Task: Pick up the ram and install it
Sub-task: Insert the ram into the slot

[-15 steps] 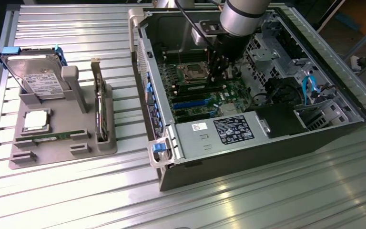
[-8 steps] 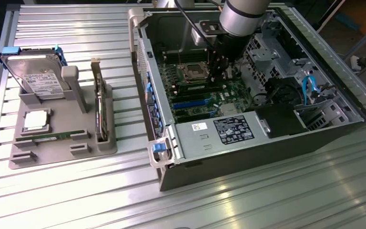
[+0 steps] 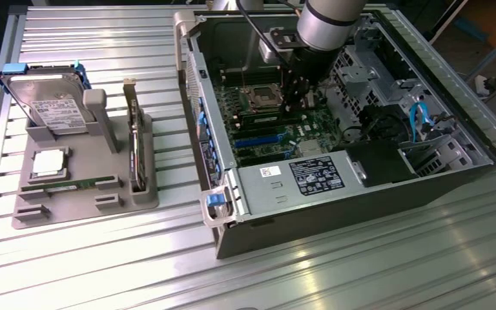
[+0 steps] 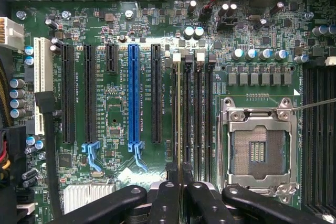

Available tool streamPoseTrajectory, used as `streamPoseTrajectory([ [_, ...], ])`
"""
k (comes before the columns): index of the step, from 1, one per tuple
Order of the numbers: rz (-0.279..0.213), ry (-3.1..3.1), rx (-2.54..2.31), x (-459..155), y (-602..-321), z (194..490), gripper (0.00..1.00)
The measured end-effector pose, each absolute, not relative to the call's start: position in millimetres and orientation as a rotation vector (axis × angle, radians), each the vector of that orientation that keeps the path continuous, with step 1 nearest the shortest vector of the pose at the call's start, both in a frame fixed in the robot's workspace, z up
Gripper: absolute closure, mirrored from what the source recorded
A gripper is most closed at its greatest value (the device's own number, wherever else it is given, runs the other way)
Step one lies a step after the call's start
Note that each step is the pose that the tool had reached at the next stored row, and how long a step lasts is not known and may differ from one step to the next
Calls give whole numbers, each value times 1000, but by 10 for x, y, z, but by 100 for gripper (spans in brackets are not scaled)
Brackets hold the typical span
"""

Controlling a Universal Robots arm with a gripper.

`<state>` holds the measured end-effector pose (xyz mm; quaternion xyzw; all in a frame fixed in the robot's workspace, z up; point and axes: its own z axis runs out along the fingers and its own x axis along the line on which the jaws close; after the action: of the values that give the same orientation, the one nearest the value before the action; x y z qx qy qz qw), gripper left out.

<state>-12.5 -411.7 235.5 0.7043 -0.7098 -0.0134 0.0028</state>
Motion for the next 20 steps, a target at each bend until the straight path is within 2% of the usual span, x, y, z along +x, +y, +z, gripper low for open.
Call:
streamPoseTrajectory([
  [20,-42,-2226,2209,-125,-4116,2306,88],
])
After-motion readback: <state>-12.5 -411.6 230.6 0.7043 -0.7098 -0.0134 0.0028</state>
